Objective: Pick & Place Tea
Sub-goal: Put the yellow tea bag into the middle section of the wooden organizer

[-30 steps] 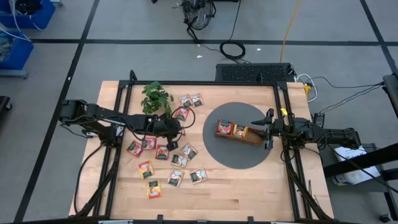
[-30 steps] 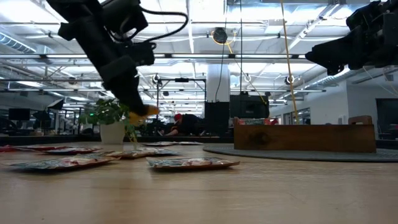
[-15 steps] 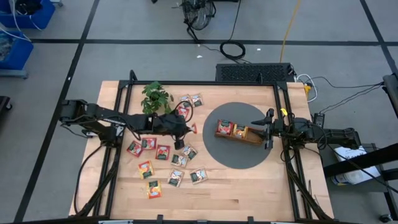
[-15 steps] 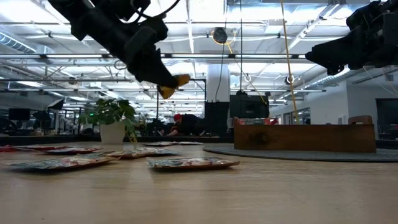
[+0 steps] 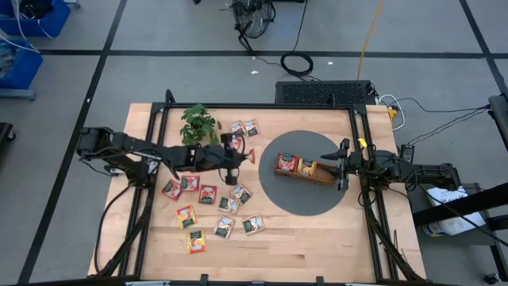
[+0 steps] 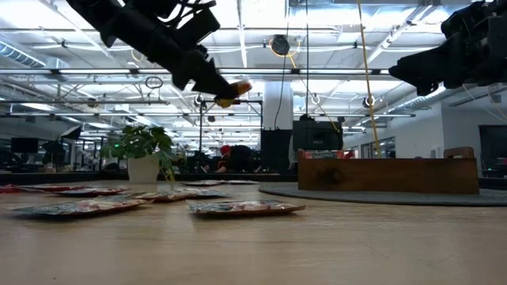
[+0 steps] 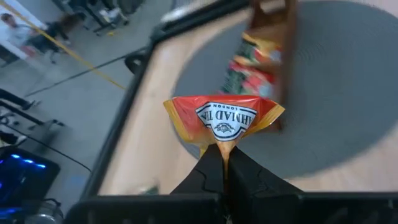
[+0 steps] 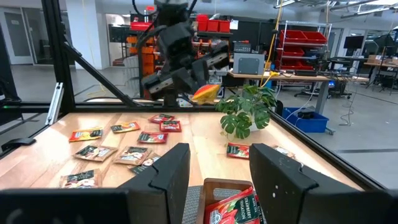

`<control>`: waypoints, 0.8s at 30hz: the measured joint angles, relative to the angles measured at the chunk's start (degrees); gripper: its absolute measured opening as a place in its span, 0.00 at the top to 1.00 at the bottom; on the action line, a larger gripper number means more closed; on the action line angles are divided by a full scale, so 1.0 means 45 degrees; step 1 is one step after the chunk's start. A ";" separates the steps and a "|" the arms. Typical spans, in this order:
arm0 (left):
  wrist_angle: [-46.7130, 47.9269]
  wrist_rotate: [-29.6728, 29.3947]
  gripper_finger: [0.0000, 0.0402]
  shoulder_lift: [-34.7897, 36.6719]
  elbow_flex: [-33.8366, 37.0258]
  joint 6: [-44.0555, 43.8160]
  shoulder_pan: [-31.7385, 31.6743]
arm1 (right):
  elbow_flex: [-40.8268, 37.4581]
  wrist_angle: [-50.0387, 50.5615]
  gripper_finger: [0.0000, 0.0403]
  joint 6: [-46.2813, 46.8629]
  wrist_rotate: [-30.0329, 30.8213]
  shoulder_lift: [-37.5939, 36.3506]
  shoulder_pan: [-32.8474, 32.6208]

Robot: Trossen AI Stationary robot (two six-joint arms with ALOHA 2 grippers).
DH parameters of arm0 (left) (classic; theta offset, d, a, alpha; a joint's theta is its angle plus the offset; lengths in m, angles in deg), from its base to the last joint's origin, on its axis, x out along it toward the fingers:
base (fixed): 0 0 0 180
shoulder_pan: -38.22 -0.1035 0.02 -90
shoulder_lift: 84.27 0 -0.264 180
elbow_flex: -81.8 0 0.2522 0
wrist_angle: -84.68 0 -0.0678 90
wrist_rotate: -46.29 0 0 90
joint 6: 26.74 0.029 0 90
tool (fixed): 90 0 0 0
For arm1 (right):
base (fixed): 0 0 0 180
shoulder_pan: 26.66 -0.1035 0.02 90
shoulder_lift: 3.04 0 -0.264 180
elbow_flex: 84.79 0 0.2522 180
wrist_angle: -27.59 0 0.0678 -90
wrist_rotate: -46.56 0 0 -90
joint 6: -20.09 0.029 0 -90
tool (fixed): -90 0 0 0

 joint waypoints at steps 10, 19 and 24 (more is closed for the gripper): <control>0.0125 0.0271 0.99 -0.0102 -0.0092 0.0163 -0.0222 | 0.0000 -0.0296 0.63 0.1318 -0.0024 0.0000 -0.0015; 0.0108 0.0267 0.99 -0.0102 -0.0092 0.0631 -0.0213 | 0.0000 -0.1150 0.63 0.2385 -0.0015 0.0000 -0.0015; -0.0672 0.0286 0.99 -0.0102 -0.0092 0.0664 -0.0404 | 0.0000 -0.1139 0.63 0.2384 -0.0005 0.0000 -0.0015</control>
